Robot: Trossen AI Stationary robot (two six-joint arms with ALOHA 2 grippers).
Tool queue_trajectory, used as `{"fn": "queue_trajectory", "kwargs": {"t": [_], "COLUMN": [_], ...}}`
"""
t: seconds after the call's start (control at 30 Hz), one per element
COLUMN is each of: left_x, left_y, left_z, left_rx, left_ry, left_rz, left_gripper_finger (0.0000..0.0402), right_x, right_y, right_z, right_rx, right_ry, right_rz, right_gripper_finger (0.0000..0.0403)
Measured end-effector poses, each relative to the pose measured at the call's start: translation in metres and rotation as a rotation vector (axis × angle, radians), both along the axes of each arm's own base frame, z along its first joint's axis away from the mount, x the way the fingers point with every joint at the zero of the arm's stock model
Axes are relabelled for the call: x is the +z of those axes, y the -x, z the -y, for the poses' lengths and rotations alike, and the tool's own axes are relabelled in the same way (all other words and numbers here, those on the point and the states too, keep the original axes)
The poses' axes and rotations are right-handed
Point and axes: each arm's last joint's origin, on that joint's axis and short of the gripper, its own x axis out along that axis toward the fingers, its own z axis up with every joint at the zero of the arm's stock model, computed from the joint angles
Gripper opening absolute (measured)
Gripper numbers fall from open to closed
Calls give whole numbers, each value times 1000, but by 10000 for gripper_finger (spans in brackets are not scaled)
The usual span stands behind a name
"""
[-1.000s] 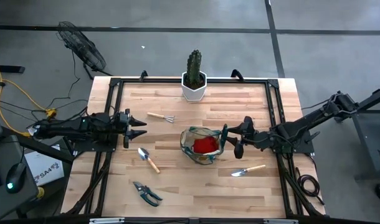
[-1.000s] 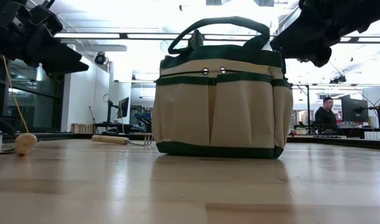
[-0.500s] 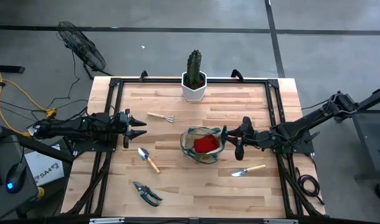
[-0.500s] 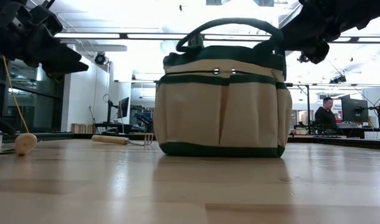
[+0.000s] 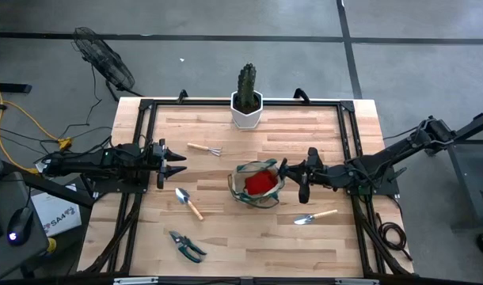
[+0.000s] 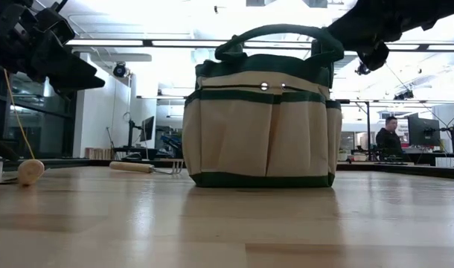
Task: Pick & Place Garden tools in Gardening bag
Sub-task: Adjust the green shears in the brown gardening bag
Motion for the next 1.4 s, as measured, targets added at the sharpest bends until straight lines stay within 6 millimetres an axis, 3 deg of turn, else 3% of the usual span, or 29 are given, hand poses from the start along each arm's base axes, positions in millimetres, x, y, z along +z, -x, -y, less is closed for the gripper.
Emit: {"fn": "queue_trajectory", "kwargs": {"t": [0.8,1.4], "left_x": [0,0], "left_y": [0,0], "left_z": [0,0], "left_rx": [6,5], "left_ry": [21,22], "left_rz": [3,2], "left_gripper_finger": [180,180], "right_x": [-4,12], "right_y": [-1,21], "right_z": [-1,9], "right_rx": [111,92], "right_ry": [30,33], "right_rz": [-52,-21], "right_gripper_finger": [41,41]}}
